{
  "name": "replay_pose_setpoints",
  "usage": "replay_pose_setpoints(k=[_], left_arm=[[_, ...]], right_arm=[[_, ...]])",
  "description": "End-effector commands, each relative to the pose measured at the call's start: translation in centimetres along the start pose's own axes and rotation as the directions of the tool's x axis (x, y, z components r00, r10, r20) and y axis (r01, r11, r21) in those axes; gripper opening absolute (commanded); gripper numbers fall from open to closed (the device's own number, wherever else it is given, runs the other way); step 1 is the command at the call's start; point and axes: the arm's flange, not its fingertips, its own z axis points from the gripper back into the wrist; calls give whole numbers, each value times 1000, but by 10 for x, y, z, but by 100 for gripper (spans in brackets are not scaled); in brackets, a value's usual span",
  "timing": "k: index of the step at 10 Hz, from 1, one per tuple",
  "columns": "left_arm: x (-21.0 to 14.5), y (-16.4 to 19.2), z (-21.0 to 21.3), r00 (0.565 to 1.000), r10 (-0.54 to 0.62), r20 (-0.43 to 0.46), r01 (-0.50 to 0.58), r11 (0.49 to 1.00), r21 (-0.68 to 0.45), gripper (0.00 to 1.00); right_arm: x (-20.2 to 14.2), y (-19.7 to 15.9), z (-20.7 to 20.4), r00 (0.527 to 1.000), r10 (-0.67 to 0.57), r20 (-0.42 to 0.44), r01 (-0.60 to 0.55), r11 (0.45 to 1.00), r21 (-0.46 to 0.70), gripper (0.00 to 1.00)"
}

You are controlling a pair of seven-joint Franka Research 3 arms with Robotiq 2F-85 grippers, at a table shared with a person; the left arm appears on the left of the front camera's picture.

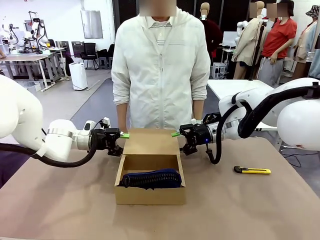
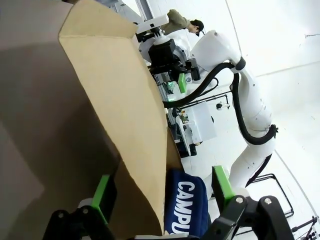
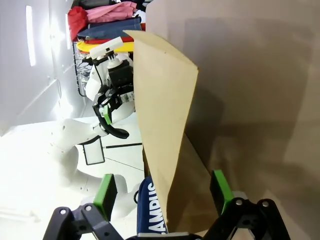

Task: Pack the items into the box.
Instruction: Close the Mailer Box.

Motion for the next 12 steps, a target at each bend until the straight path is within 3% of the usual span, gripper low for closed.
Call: replay_pose_setpoints(k=[1, 3, 8, 12], left_arm=[[-1, -3, -1, 1000, -13, -20, 13, 1000, 4, 93], [-2, -4, -2, 1000, -14, -17, 14, 1000, 14, 54], [-5, -21, -2, 997, -74, -17, 74, 996, 41, 54], [-7, -72, 1, 973, -228, -24, 229, 970, 81, 54]], right_arm=[[10, 2, -3, 998, -13, -66, 13, 1000, -2, 89], [10, 1, -4, 998, -3, -57, 5, 999, 38, 56], [1, 6, -5, 996, 52, -67, -50, 998, 25, 56], [-24, 40, 9, 951, 308, -15, -308, 951, 1, 56]])
